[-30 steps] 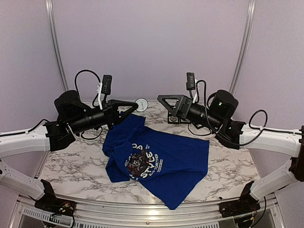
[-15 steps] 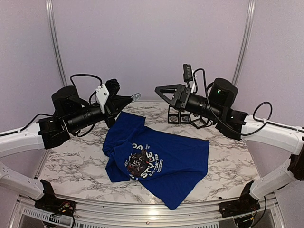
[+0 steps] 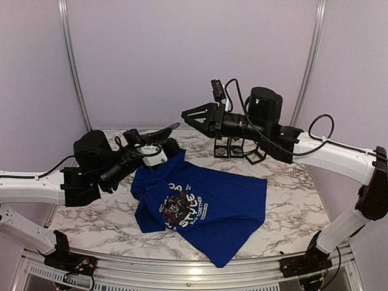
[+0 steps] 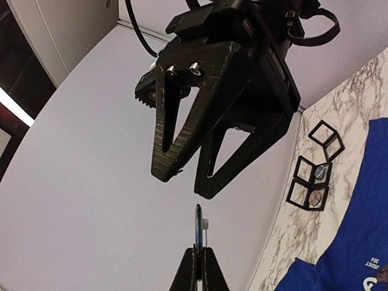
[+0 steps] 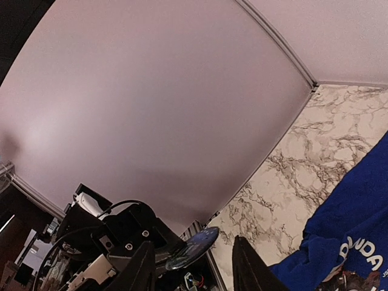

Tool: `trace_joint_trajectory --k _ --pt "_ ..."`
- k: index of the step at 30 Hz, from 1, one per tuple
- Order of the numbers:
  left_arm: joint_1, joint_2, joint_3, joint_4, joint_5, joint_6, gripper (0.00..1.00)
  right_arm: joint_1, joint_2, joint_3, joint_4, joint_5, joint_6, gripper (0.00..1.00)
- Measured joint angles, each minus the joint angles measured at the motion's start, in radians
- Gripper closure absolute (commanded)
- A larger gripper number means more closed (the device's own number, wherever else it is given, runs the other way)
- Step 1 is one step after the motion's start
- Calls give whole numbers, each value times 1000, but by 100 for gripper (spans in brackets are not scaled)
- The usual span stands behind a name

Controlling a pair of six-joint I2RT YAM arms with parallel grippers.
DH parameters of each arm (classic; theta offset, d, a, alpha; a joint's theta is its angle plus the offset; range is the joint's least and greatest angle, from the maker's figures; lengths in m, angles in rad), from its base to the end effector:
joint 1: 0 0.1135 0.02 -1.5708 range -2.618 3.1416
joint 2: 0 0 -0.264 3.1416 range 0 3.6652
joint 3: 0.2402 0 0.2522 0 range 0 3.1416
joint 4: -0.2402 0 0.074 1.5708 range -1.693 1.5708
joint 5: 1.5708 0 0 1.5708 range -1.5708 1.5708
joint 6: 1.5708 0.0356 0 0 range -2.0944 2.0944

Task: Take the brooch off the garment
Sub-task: Pass from the left arm to the right

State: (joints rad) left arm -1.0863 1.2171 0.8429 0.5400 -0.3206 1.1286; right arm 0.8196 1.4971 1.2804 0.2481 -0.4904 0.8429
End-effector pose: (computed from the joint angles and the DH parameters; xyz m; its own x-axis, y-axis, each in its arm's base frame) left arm 0.1426 -0.2468 0.3453 0.6611 0.5856 -0.4691 0.2280 0.4388 0.8692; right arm 0.2321 0.2731 0.3860 -0.7070 0.2079 -0.6760 -0.6587 0.1545 0.7364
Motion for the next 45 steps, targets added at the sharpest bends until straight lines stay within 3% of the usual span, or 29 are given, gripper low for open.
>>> trace_joint_trajectory --k 12,18,29,38,45 --pt "-42 100 -89 307 -172 425 100 0 34 14 -66 -51 13 62" --pt "-61 162 -112 397 -206 558 100 0 61 39 -79 -62 23 68" --pt "-67 170 -122 474 -226 652 100 0 91 64 -90 -79 33 77" --pt "-68 170 -129 473 -232 668 100 0 102 64 -81 -100 55 89" --pt "-68 170 -130 468 -235 668 100 0 107 64 -72 -112 64 92"
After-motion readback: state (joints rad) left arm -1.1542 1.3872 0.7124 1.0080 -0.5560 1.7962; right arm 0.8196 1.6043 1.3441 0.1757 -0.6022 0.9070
